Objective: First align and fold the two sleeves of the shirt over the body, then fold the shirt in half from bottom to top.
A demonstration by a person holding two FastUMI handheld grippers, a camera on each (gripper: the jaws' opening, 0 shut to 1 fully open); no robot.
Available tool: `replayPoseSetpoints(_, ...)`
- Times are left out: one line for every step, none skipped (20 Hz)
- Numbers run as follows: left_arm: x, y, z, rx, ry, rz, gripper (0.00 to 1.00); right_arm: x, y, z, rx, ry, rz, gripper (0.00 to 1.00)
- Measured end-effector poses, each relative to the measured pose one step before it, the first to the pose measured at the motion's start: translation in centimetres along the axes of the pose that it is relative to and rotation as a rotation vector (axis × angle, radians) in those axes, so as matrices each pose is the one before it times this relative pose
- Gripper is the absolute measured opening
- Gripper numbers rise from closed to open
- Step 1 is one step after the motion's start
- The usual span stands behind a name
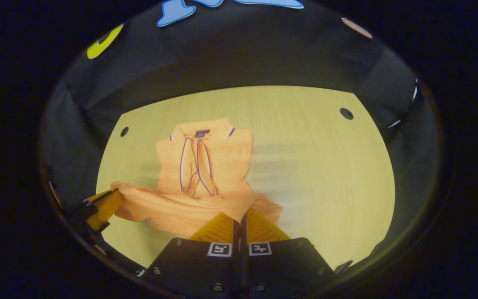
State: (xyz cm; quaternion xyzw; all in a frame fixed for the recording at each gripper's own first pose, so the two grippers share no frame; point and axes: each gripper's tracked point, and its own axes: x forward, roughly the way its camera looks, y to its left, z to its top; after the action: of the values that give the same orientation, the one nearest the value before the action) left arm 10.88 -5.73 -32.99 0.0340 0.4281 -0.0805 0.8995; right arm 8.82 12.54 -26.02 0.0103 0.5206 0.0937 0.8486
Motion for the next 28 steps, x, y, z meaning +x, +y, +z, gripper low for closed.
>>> replayPoseSetpoints(0.414, 0.037, 1.638, -0.00205, -0.01538, 0.00064, 0.06, 0.336, 0.069, 1.816, 0.00098, -0.02414, -0.00263, 0.01)
replayPoseSetpoints(1.534, 0.077, 2.907, -0.00827, -0.02868, 0.00295, 0.06, 0.415, 0.040, 3.009, 0.00370, -0.04037, -0.00398, 0.01)
replayPoseSetpoints(1.194, -0.071, 1.018, -0.00550, -0.00851, 0.00136, 0.06, 0.722, 0.082, 2.108, 0.00589, -0.02851, -0.00377, 0.01)
replayPoseSetpoints(0.927, -0.015, 1.137, -0.00435, -0.00738, 0.00024, 0.08, 0.392, 0.102, 1.334, 0.00533, -0.02111, -0.00342, 0.01)
replayPoseSetpoints(1.577, 0.005, 1.429, -0.00601, -0.00644, 0.00204, 0.05, 0.903, 0.067, 1.618, 0.00615, -0.02311, -0.00223, 0.01)
replayPoseSetpoints(1.558, 0.093, 1.138, -0.00541, -0.00533, 0.00480, 0.05, 0.834, 0.050, 1.425, 0.00932, -0.02031, -0.00133, 0.00)
replayPoseSetpoints(0.952, -0.035, 0.543, -0.00417, -0.00409, 0.00274, 0.05, 0.631, -0.041, 0.916, 0.01019, -0.01620, -0.00149, 0.01)
replayPoseSetpoints(0.921, -0.048, 0.608, -0.00465, -0.00578, 0.00136, 0.05, 0.718, -0.057, 0.989, 0.00909, -0.02062, -0.00615, 0.01)
replayPoseSetpoints(0.727, -0.006, 0.546, -0.00355, -0.00533, 0.00239, 0.08, 0.834, -0.064, 0.536, 0.00453, -0.01822, -0.00729, 0.01)
replayPoseSetpoints(0.673, 0.017, 0.245, -0.00627, -0.00364, 0.00440, 0.05, 0.922, -0.023, 0.676, 0.00299, -0.01916, -0.00717, 0.01)
replayPoseSetpoints(0.654, -0.240, 0.037, -0.00954, -0.00268, 0.00254, 0.05, 0.769, -0.097, 0.567, 0.00333, -0.02215, -0.00737, 0.00)
replayPoseSetpoints(0.766, -0.206, 0.252, -0.00395, -0.00394, 0.00373, 0.08, 0.872, -0.102, 0.655, 0.00264, -0.02746, -0.00827, 0.01)
replayPoseSetpoints(0.690, -0.014, 0.049, 0.00552, -0.00135, 0.00762, 0.06, 0.767, 0.096, 0.377, -0.00108, -0.01451, -0.00040, 0.00)
replayPoseSetpoints(0.427, -0.195, -0.120, 0.00790, -0.00080, 0.00555, 0.06, 0.540, 0.104, 0.079, -0.00102, -0.00848, 0.00015, 0.00)
replayPoseSetpoints(0.389, -0.287, -0.079, 0.00218, -0.00303, -0.00371, 0.06, 0.521, 0.067, -0.162, -0.00278, -0.00100, -0.00047, 0.00)
replayPoseSetpoints(0.732, -0.472, 0.301, -0.00271, -0.00836, -0.01212, 0.06, 0.417, 0.032, -0.247, -0.00441, 0.00377, 0.00020, 0.00)
replayPoseSetpoints(0.243, -0.152, -0.105, -0.00651, -0.00568, -0.00692, 0.07, 0.644, 0.082, -0.264, -0.00087, 0.00181, 0.00898, 0.01)
replayPoseSetpoints(0.115, -0.154, -0.036, -0.00806, -0.00244, -0.01058, 0.07, -0.174, -0.119, 0.182, -0.00120, -0.00450, 0.00780, 0.04)
replayPoseSetpoints(-0.047, -0.333, -0.122, -0.01204, 0.00048, -0.01465, 0.14, 0.305, -0.007, -0.072, -0.00089, -0.00164, -0.00036, 0.06)
replayPoseSetpoints(-0.207, -0.022, -0.121, -0.00938, 0.00175, -0.00460, 0.18, -0.079, 0.096, -0.060, -0.00072, 0.00085, 0.00748, 0.06)
replayPoseSetpoints(-0.430, 0.067, -0.111, -0.00526, 0.00228, -0.00685, 0.22, -0.163, 0.032, -0.013, 0.00001, 0.00391, 0.00628, 0.07)
replayPoseSetpoints(0.098, -0.152, -0.083, -0.00125, 0.00353, -0.00635, 0.42, 0.392, -0.112, -0.308, -0.00208, 0.00367, 0.00375, 0.15)
replayPoseSetpoints(0.071, -0.034, 0.087, 0.00624, -0.00004, 0.00702, 0.61, -0.281, 0.042, 0.149, -0.00313, -0.00069, 0.00288, 0.36)
replayPoseSetpoints(-0.078, 0.043, 0.117, 0.00377, -0.00419, 0.00040, 0.80, -0.117, 0.060, 0.071, -0.00427, -0.00715, -0.00534, 0.57)
replayPoseSetpoints(-0.205, -0.265, 0.289, 0.00137, -0.00725, -0.00393, 0.94, -0.333, -0.076, 0.358, -0.00621, -0.01114, -0.00531, 0.50)
replayPoseSetpoints(-0.310, -0.027, 0.225, 0.00106, -0.00833, 0.00240, 0.93, -0.248, -0.217, 0.336, -0.00664, -0.01434, -0.00555, 0.57)
replayPoseSetpoints(-0.422, -0.016, 0.324, 0.00009, -0.01070, 0.00180, 0.88, -0.307, 0.102, 0.337, -0.00184, -0.01511, 0.01231, 0.57)
replayPoseSetpoints(-0.447, -0.053, 0.467, -0.00168, -0.01142, -0.00193, 0.94, -0.718, -0.097, 0.379, -0.00338, -0.01213, 0.00109, 0.65)
